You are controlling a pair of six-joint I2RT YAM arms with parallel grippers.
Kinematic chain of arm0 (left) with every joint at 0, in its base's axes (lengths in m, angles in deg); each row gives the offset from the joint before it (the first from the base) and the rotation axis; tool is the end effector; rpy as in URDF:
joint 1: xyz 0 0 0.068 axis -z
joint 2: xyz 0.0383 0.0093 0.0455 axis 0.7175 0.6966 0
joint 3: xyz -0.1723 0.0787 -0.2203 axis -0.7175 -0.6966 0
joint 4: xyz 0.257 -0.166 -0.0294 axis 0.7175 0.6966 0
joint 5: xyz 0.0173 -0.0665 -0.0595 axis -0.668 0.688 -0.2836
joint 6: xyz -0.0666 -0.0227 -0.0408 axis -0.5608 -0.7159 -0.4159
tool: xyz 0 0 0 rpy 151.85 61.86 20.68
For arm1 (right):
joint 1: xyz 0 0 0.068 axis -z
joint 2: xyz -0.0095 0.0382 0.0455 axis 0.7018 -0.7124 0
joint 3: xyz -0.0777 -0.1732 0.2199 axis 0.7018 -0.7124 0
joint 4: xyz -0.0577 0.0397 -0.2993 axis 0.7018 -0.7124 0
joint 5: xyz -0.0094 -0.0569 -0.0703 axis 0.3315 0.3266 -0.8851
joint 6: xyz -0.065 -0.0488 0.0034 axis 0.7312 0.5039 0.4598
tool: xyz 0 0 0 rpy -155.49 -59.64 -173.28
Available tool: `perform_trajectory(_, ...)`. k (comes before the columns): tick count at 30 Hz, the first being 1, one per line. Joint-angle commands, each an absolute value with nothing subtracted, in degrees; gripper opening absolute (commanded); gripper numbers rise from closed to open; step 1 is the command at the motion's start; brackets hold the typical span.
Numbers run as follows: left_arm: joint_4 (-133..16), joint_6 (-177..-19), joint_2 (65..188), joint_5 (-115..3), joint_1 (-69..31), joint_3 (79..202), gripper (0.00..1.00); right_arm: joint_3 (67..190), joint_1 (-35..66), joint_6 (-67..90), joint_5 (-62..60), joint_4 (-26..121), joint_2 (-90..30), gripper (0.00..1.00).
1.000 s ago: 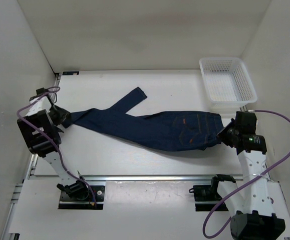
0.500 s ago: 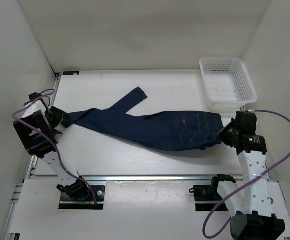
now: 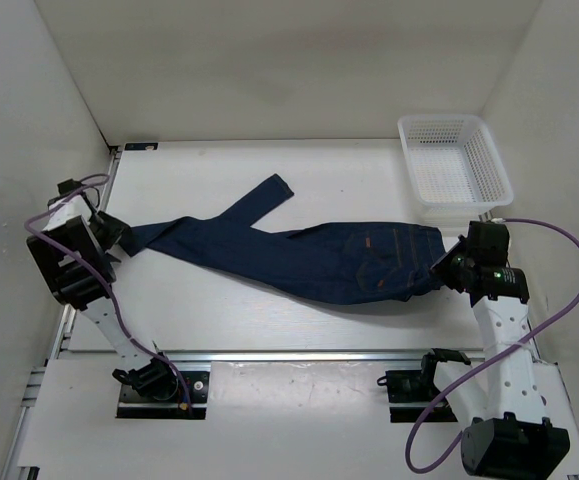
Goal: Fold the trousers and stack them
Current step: Flatten the trousers out
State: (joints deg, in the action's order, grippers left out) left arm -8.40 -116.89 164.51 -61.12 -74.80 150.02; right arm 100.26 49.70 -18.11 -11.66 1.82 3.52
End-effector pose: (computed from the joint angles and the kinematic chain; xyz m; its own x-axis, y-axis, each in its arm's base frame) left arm 0.3857 0.2089 0.1278 -0.4948 -0.8597 -0.1267 -0.8493 0.5093 -0.1393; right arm 0.2218 -0.0235 0.2755 -0.5103 0.6409 -0.5734 0.5286 0.7597 0.3788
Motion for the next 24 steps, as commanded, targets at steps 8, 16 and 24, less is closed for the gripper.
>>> perform_trajectory(8, -9.85, -116.84, 167.06, -60.61, -73.36, 155.32, 0.10, 100.28, 49.58, -17.13, -10.80, 3.87, 3.19, 0.03)
perform_trajectory(16, -8.98, -116.23, 163.63, -61.31, -73.36, 155.32, 0.20, 100.81, 49.58, -17.13, -10.80, 3.87, 2.67, 0.03)
perform_trajectory(24, -8.27, -115.70, 167.66, -63.33, -72.21, 153.48, 0.76, 100.81, 49.58, -17.13, -11.33, 3.87, 2.67, 0.03)
